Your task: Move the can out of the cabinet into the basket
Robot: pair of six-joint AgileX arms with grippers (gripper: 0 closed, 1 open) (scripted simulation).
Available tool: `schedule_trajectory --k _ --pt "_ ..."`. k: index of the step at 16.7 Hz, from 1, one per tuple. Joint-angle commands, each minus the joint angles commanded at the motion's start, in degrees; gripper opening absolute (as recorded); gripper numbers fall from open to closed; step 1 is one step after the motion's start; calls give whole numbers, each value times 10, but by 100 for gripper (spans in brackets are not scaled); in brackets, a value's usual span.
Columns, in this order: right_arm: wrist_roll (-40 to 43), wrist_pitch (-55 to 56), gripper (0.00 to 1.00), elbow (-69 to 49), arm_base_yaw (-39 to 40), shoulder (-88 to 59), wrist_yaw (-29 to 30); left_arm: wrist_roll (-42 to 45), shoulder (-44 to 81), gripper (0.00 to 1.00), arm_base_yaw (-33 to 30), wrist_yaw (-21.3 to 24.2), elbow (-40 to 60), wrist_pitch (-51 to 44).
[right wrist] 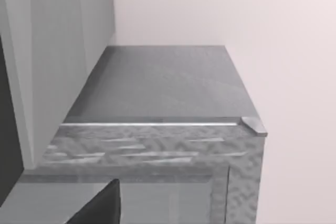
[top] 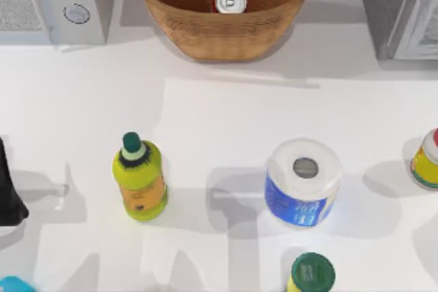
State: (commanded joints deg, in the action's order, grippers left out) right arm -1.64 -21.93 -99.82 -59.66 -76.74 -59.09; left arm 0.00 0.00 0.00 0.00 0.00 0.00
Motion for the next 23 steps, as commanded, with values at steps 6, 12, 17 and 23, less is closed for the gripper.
schedule_trajectory --k 6,12,17,23 --pt "0 2 100 -7 31 0 34 0 0 100 0 0 0 0" --pt "1 -8 100 -23 240 -3 253 0 0 100 0 0 0 0" --pt "2 -21 100 -18 506 1 518 0 0 100 0 0 0 0" --pt "5 -31 100 3 777 18 779 0 0 100 0 0 0 0"
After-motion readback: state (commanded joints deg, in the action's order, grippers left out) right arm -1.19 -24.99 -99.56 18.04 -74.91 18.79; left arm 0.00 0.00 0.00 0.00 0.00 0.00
